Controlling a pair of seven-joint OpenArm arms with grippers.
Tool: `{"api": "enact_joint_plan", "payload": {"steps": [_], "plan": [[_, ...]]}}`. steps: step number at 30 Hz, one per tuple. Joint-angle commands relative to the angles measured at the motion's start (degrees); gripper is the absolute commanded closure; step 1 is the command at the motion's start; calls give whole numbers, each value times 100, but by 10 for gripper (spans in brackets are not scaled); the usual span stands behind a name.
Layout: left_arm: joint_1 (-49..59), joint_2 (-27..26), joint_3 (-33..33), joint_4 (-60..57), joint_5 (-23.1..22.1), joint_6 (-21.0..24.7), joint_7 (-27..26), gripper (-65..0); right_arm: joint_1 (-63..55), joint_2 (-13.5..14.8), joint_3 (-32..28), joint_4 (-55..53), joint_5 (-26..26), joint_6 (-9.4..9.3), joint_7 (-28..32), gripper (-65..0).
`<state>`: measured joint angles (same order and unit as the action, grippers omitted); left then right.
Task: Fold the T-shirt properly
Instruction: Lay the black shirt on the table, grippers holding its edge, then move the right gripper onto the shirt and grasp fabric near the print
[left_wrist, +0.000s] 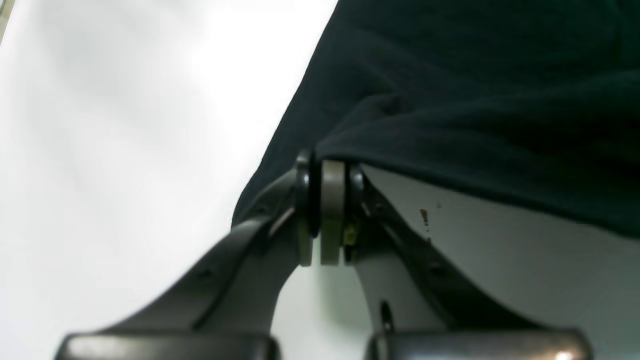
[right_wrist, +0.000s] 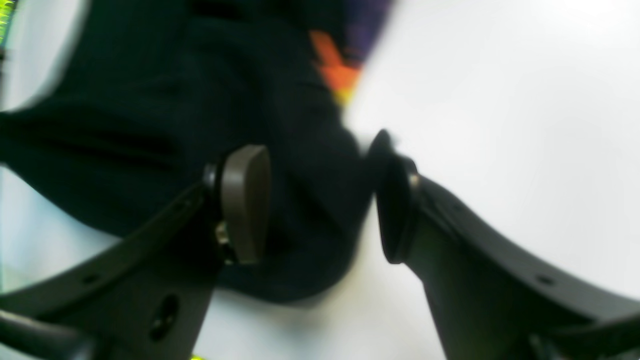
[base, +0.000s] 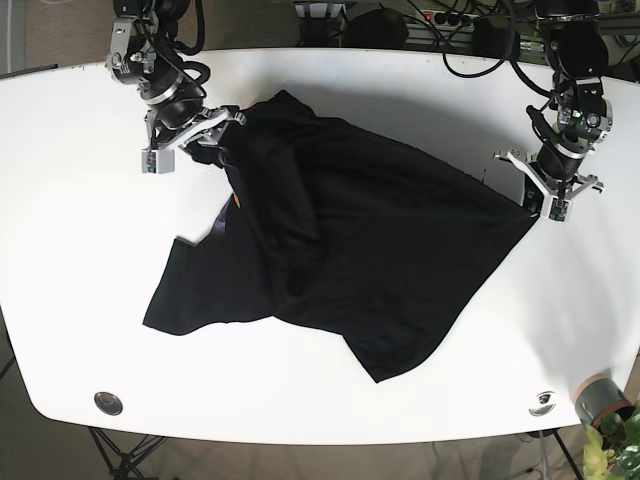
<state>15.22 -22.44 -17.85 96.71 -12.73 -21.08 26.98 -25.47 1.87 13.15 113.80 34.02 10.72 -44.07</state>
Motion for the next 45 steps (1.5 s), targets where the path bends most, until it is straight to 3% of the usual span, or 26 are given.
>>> {"api": "enact_joint_plan", "payload": {"steps": [1, 3, 7, 9, 20, 39, 45], "plan": [[-50, -108, -57, 92, -32, 29, -144, 0, 125, 46, 26, 115, 154, 49, 139, -328], [-50, -99, -57, 92, -32, 29, -144, 0, 222, 64, 26, 115, 128, 49, 139, -342], [-50, -90, -48, 101, -32, 29, -144, 0, 477, 319, 8, 106, 163, 49, 122, -498], [-50, -90, -48, 110, -32, 29, -144, 0, 565, 389, -132, 97, 119, 49, 122, -526], [-50, -90, -40, 110, -32, 29, -144, 0, 1945, 952, -1275, -1125, 110, -4, 122, -499], [-50, -90, -40, 136, -32, 29, -144, 0, 3827, 987, -2260, -3560, 101, 49, 201, -445], [-50, -82, -40, 110, -32, 29, -144, 0, 3862, 987, -2603, -3613, 110, 49, 412, -445]]}}
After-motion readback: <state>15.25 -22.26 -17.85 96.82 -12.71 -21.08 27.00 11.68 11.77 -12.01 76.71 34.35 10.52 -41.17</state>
